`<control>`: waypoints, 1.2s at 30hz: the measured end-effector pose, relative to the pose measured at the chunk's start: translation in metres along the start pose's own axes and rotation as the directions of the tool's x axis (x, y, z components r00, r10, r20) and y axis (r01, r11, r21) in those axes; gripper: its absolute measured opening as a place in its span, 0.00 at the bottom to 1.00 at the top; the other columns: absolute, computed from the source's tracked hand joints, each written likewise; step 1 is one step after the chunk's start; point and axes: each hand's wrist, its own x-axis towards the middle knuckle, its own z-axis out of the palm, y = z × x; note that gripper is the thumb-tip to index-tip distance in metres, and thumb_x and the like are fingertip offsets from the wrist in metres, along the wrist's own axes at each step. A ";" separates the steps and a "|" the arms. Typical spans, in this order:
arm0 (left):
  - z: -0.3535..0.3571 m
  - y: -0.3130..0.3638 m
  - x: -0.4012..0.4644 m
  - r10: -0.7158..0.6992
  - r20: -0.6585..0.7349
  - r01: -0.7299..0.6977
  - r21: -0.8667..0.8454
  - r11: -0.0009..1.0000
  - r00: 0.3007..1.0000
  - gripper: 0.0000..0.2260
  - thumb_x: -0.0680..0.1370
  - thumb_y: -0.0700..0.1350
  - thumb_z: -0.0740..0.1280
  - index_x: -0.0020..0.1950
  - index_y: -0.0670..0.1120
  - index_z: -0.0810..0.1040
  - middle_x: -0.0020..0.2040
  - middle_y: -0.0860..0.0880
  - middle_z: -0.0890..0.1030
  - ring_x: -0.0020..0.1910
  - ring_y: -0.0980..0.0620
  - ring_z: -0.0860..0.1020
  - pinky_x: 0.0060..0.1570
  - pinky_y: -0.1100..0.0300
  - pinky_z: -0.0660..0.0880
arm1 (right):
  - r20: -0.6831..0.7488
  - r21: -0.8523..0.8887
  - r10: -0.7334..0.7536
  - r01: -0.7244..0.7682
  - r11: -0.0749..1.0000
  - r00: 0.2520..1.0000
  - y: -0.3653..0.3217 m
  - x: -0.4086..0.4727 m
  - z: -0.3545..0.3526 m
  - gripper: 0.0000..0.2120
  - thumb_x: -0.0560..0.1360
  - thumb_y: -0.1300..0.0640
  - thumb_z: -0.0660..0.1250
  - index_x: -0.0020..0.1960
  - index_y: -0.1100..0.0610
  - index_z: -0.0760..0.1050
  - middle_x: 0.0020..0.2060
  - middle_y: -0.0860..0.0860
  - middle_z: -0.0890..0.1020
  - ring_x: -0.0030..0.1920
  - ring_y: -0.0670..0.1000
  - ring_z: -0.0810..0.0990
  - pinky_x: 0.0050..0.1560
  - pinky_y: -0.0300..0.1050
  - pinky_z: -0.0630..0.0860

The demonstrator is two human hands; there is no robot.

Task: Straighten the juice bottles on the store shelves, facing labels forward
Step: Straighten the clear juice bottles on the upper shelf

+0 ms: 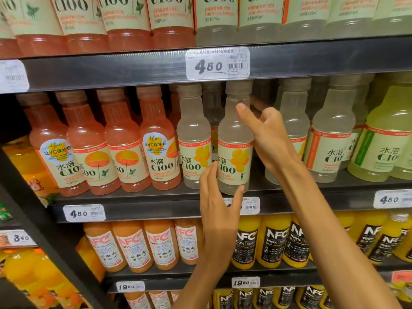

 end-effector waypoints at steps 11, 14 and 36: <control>0.015 -0.005 -0.001 0.135 -0.199 -0.103 0.162 0.981 0.971 0.26 0.71 0.34 0.72 0.68 0.40 0.71 0.63 0.43 0.74 0.64 0.51 0.71 0.66 0.67 0.66 | 0.138 0.084 -0.084 0.073 0.994 0.987 0.016 0.011 0.007 0.08 0.79 0.55 0.62 0.45 0.55 0.78 0.35 0.47 0.85 0.39 0.45 0.84 0.40 0.35 0.78; 0.014 -0.005 -0.001 0.133 -0.181 -0.098 0.190 0.977 0.974 0.26 0.71 0.32 0.72 0.68 0.38 0.71 0.63 0.42 0.74 0.64 0.51 0.70 0.66 0.75 0.59 | 0.083 0.127 -0.111 0.100 0.987 0.990 0.016 0.012 0.011 0.05 0.79 0.58 0.62 0.47 0.54 0.77 0.35 0.42 0.84 0.39 0.43 0.83 0.39 0.34 0.77; 0.065 0.052 0.003 -0.050 0.271 0.026 0.090 0.996 0.961 0.35 0.77 0.41 0.68 0.77 0.47 0.51 0.77 0.49 0.56 0.75 0.52 0.57 0.73 0.56 0.57 | -0.072 -0.632 -0.312 0.199 0.749 0.947 0.010 -0.013 -0.071 0.12 0.80 0.52 0.61 0.55 0.60 0.64 0.47 0.51 0.68 0.48 0.49 0.68 0.45 0.41 0.67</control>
